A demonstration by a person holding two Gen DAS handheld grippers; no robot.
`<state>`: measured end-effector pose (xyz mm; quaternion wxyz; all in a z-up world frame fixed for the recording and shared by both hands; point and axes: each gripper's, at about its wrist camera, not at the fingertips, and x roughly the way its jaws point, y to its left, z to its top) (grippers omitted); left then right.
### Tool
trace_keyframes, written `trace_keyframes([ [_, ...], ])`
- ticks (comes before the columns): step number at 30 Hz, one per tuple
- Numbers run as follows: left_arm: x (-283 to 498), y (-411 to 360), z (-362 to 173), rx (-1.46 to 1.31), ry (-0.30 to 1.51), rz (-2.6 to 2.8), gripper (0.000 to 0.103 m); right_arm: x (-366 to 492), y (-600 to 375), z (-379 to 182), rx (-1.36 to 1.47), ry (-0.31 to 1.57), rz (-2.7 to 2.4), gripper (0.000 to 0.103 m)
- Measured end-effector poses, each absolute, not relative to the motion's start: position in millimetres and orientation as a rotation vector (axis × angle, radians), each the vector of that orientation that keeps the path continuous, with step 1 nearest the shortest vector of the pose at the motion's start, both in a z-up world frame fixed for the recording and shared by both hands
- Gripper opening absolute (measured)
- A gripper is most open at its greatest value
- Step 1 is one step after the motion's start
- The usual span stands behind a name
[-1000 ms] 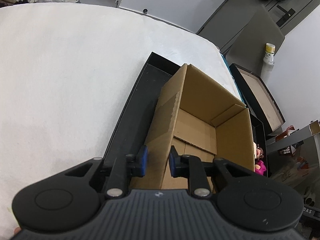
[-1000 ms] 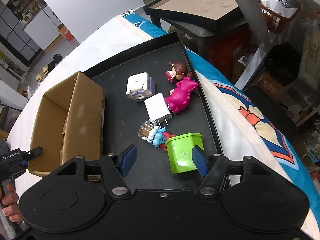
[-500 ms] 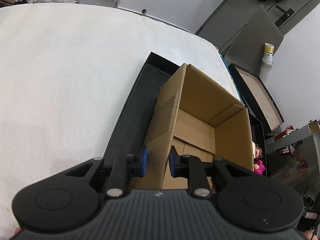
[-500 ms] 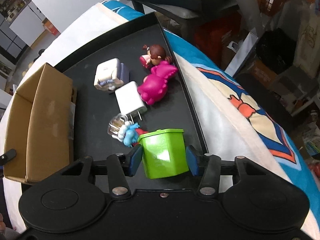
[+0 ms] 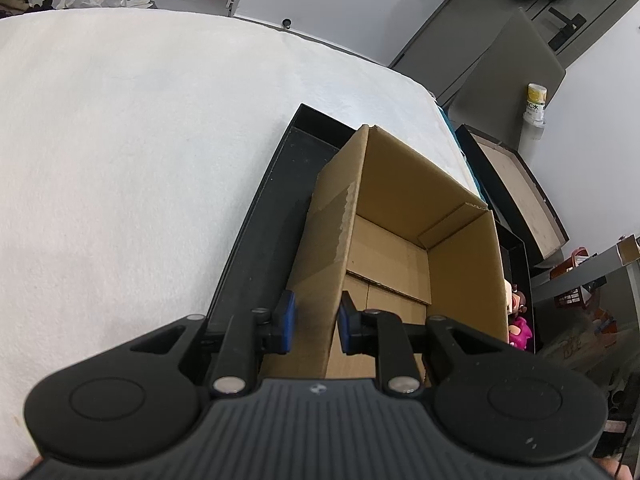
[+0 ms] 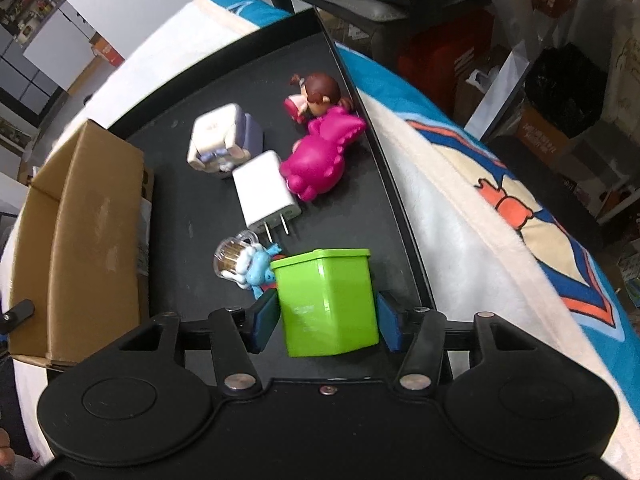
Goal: Organize rigid objects
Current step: 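Grasp the lime-green cup with the right gripper while the left gripper holds the box, then lift the green cup with the right gripper and carry it over the box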
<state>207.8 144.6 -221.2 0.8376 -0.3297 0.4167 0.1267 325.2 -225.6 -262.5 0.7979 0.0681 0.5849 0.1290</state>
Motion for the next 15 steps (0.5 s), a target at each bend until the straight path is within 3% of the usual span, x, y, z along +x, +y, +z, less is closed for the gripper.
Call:
trace_keyframes([
  [15, 206, 145, -221, -0.687, 0.871, 0.254, 0.021, 313, -230, -249, 0.206, 1.242, 0.278, 0.049],
])
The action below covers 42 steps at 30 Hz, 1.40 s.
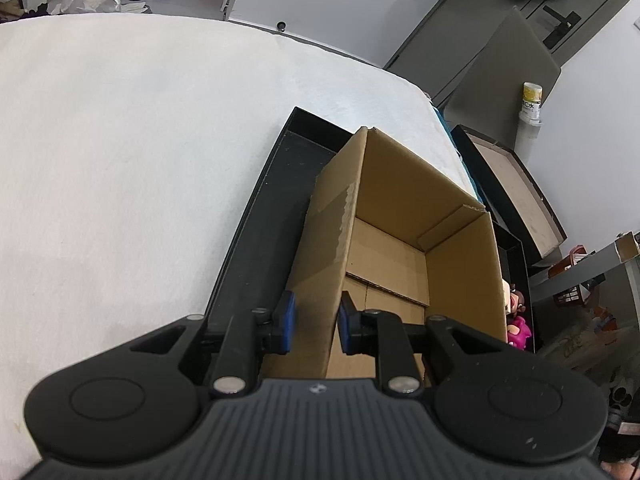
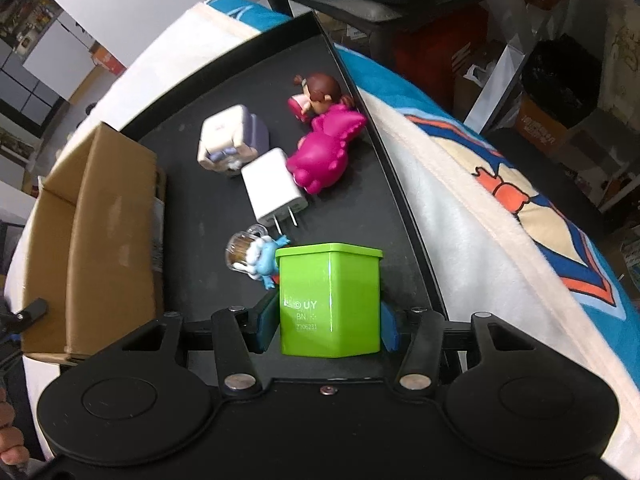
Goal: Organize rigid objects
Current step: 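Lift the green cup with the right gripper and carry it over the box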
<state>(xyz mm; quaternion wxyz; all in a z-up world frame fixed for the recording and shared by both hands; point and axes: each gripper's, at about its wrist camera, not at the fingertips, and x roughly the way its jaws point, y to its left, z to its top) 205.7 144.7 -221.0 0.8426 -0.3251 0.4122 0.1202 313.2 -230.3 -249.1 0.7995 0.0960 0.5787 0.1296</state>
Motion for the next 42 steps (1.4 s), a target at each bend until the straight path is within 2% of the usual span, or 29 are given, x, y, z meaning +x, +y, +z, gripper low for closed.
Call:
trace_keyframes([
  [42, 204, 155, -223, -0.703, 0.869, 0.196, 0.021, 321, -119, -143, 0.024, 1.083, 0.411, 0.049],
])
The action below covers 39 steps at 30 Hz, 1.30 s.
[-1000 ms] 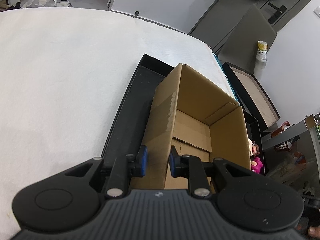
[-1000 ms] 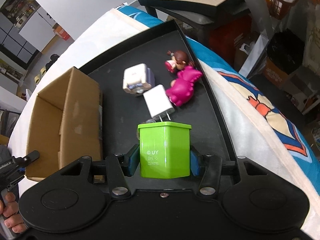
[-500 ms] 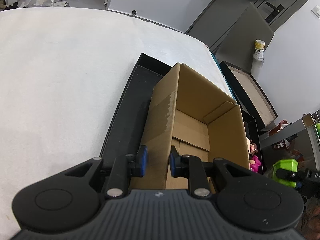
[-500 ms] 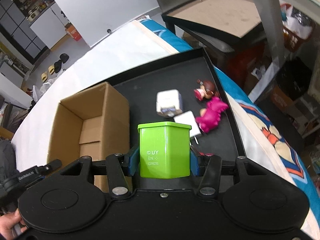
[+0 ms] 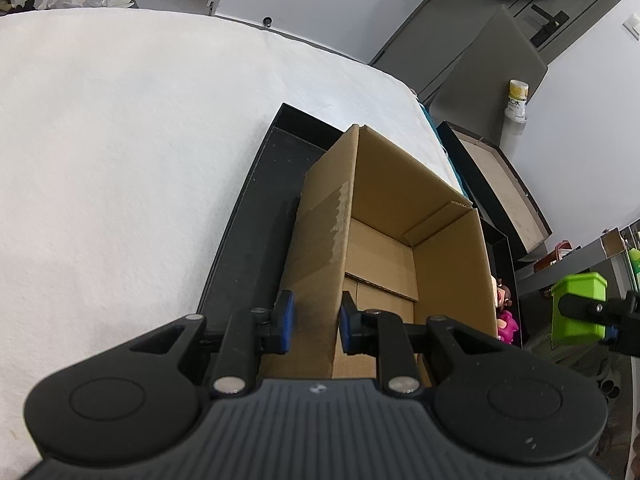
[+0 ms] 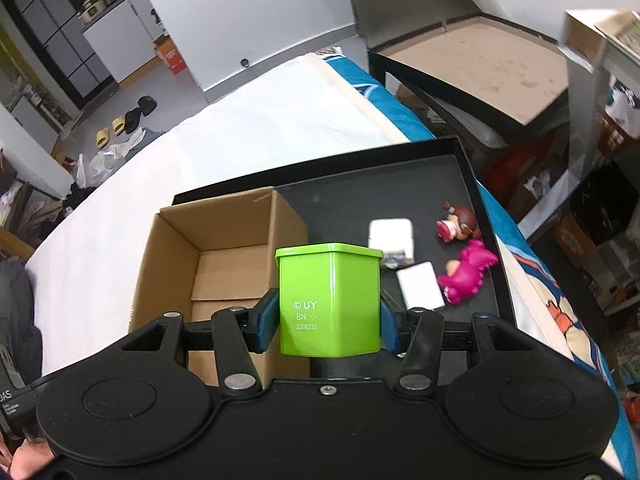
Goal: Organize rigid objects
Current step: 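Lift the green cup with the right gripper and carry it over the box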
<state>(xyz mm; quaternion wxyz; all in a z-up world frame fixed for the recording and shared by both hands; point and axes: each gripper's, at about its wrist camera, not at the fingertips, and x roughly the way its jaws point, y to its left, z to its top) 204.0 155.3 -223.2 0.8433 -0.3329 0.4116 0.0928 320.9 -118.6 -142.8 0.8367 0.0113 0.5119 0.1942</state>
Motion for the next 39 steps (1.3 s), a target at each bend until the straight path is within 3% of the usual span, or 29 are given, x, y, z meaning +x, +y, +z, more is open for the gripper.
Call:
trace_keyframes([
  [21, 203, 151, -221, -0.688, 0.866, 0.208, 0.021, 322, -21, -130, -0.144, 1.047, 0.545, 0.049],
  [39, 201, 157, -225, -0.727, 0.866, 0.222, 0.021, 312, 62, -151, -0.487, 1.001, 0.625, 0.049],
])
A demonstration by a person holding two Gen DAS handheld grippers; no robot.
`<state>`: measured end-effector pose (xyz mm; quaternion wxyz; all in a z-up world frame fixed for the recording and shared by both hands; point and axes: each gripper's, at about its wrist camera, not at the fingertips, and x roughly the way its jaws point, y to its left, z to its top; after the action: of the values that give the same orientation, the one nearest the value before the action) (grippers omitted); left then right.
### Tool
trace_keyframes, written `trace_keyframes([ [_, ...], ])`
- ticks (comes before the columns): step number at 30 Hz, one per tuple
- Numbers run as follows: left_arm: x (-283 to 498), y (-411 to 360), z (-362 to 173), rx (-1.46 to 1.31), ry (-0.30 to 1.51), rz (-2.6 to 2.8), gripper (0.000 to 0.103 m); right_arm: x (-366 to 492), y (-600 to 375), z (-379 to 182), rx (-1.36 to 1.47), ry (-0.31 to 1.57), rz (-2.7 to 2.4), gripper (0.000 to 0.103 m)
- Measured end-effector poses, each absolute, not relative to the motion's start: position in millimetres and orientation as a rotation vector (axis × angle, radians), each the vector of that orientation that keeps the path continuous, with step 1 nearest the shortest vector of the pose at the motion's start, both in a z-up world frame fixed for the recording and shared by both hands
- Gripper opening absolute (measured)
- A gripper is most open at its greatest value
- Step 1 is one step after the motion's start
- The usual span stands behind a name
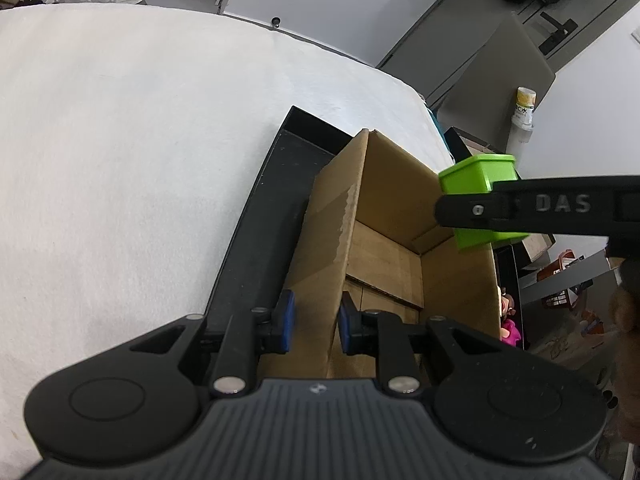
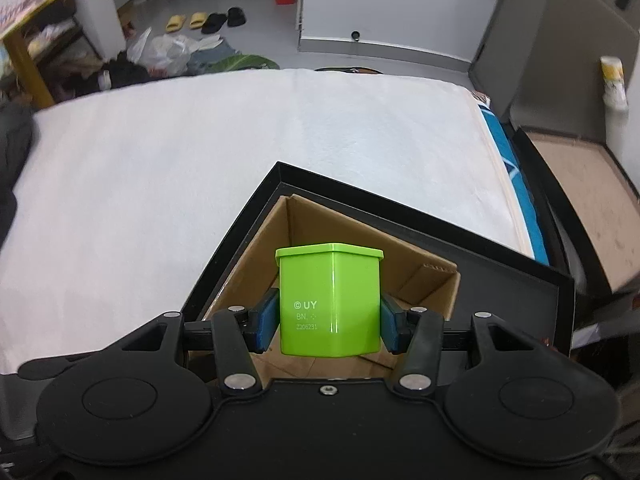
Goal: Organize rigid objects
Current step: 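Lift the green cup with the right gripper and carry it over the box, then open the right gripper to drop the green cup into the box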
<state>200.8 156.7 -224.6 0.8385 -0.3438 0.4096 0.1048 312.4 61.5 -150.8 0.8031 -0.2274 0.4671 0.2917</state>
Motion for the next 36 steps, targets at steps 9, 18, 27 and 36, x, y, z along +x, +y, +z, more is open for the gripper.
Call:
trace_keyframes([
  [9, 200, 160, -225, -0.741, 0.865, 0.229, 0.021, 311, 80, -164, -0.579, 0.986, 0.626, 0.049],
  [18, 200, 159, -224, -0.737, 0.863, 0.236, 0.021, 309, 85, -168, -0.598, 0.933, 0.611, 0.054],
  [27, 200, 157, -222, -0.729, 0.860, 0.241, 0.021, 305, 71, -145, -0.543, 0.917, 0.643, 0.060],
  [36, 201, 155, -221, -0.718, 0.862, 0.247, 0.021, 299, 49, -124, -0.509, 0.901, 0.647, 0.074],
])
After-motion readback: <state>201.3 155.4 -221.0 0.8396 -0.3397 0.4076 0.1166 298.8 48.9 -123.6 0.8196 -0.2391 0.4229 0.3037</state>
